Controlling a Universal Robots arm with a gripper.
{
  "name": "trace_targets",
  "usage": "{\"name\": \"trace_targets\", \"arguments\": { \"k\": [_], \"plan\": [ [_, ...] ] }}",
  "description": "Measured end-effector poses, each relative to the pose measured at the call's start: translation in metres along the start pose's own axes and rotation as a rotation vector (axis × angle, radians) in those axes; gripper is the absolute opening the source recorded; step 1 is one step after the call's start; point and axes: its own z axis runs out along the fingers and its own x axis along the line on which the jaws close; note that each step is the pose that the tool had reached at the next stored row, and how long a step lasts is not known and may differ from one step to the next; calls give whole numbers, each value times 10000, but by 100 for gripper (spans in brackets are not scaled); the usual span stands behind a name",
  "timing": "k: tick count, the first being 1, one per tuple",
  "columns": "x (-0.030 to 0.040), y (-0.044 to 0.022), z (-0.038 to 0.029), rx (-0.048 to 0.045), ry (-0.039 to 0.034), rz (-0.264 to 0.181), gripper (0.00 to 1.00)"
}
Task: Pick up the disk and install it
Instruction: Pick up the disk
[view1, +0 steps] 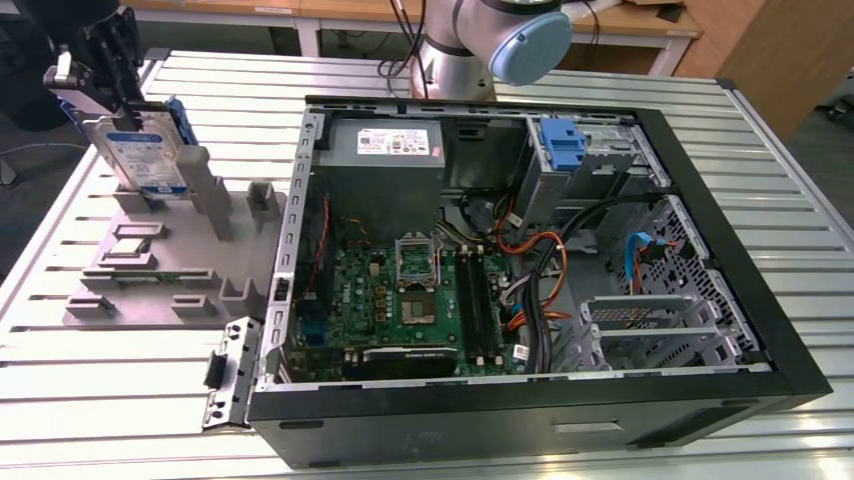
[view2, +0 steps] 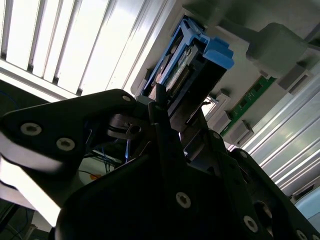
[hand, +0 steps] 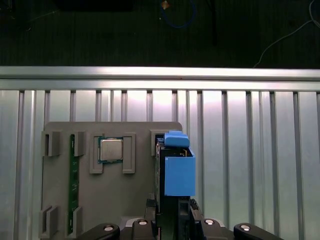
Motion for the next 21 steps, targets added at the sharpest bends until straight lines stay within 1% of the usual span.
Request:
{"name": "trace_targets", "arguments": {
  "k": [2,7,17,21],
  "plan": [
    [0,1,-8,-4,2,1,35],
    [-3,3,-53,0,0,1,35],
    [-3,-6,-58,-2,1,1,35],
    [-7,-4,-137,1,0,1,35]
  ]
}}
